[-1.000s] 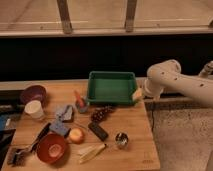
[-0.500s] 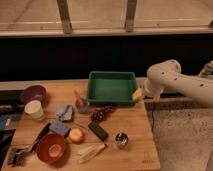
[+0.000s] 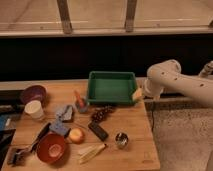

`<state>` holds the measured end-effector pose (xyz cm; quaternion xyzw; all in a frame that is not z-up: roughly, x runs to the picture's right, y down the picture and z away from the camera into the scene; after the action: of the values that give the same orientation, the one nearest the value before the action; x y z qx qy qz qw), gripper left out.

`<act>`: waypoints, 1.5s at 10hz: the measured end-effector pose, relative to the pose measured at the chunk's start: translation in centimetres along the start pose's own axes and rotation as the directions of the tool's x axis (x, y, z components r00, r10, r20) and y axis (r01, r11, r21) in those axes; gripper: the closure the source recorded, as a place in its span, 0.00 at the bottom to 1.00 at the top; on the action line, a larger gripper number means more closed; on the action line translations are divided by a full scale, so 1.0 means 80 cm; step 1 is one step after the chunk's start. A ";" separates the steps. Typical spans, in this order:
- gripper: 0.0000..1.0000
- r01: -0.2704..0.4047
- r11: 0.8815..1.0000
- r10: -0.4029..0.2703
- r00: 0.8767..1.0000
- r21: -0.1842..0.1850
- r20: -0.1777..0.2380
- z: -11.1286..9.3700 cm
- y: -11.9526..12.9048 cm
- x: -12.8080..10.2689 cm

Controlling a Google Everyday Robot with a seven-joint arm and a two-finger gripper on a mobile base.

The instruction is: Place grapes in purple bowl

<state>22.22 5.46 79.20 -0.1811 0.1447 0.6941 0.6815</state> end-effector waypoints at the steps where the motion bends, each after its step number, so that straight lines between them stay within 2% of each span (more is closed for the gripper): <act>1: 0.28 0.000 1.000 0.000 1.000 0.000 0.000 0.000 0.000 0.000; 6: 0.28 0.001 1.000 -0.001 1.000 0.000 -0.001 0.000 0.000 0.000; 8: 0.28 0.029 1.000 -0.029 1.000 -0.012 -0.010 -0.002 0.005 0.004; 11: 0.28 0.140 0.990 -0.140 0.990 -0.027 -0.032 0.003 0.073 0.007; 13: 0.28 0.219 0.975 -0.220 0.975 -0.027 -0.039 0.005 0.131 0.007; 15: 0.28 0.295 0.955 -0.297 0.954 -0.035 -0.042 0.007 0.194 0.009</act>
<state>6.69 5.90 78.64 -0.2266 0.1222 0.5817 0.7715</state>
